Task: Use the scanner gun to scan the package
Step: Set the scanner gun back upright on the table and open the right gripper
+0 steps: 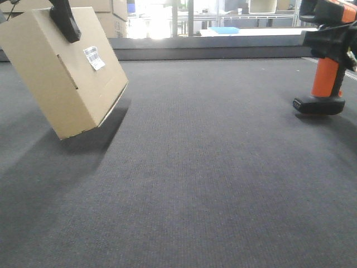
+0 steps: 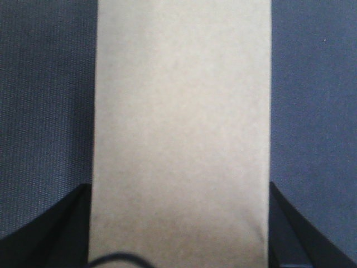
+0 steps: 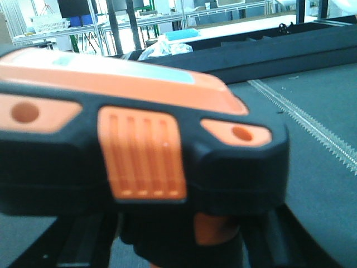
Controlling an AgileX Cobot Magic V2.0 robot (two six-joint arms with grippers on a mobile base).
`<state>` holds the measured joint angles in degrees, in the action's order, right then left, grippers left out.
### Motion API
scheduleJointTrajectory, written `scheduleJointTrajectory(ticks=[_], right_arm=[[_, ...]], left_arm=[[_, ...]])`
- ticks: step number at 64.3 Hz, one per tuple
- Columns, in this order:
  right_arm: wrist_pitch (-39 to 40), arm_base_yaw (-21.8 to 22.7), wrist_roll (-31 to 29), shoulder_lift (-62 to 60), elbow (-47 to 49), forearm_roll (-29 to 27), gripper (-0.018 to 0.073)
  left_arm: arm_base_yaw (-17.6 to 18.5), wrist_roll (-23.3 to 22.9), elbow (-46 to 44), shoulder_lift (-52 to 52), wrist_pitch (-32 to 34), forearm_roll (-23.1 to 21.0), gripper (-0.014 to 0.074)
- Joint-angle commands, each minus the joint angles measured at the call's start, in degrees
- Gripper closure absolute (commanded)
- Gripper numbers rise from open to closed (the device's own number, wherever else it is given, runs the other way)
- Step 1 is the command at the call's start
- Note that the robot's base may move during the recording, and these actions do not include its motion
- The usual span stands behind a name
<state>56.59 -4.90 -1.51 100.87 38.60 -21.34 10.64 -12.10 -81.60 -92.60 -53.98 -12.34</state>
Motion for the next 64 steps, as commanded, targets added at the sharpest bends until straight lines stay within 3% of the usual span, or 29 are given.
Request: scheduleJointTrajectory(ticks=[1,19,41,55,64], right_arm=[[3.96,0.20,0.44,0.49,0.29,-0.04,0.0721],[6.46,0.20,0.44,1.12,0.29,-0.04,0.0715],[5.66,0.20,0.44,1.12,0.29,-0.04,0.0183],[0.28,0.20,0.44,1.12,0.29,-0.04,-0.0006],[-2.15,0.20,0.44,1.12,0.29,-0.04,-0.0001]], left_arm=[[-0.11,0.13,-0.17,0.72,0.83,-0.59,0.0708],[-0.11,0.13,-0.17,0.72,0.83,-0.59,0.0708],[-0.11,0.13,-0.17,0.72,0.83,-0.59,0.0708],[-0.11,0.13,-0.17,0.72,0.83,-0.59,0.0708],[-0.11,0.13,-0.17,0.72,0.83,-0.59,0.0708]])
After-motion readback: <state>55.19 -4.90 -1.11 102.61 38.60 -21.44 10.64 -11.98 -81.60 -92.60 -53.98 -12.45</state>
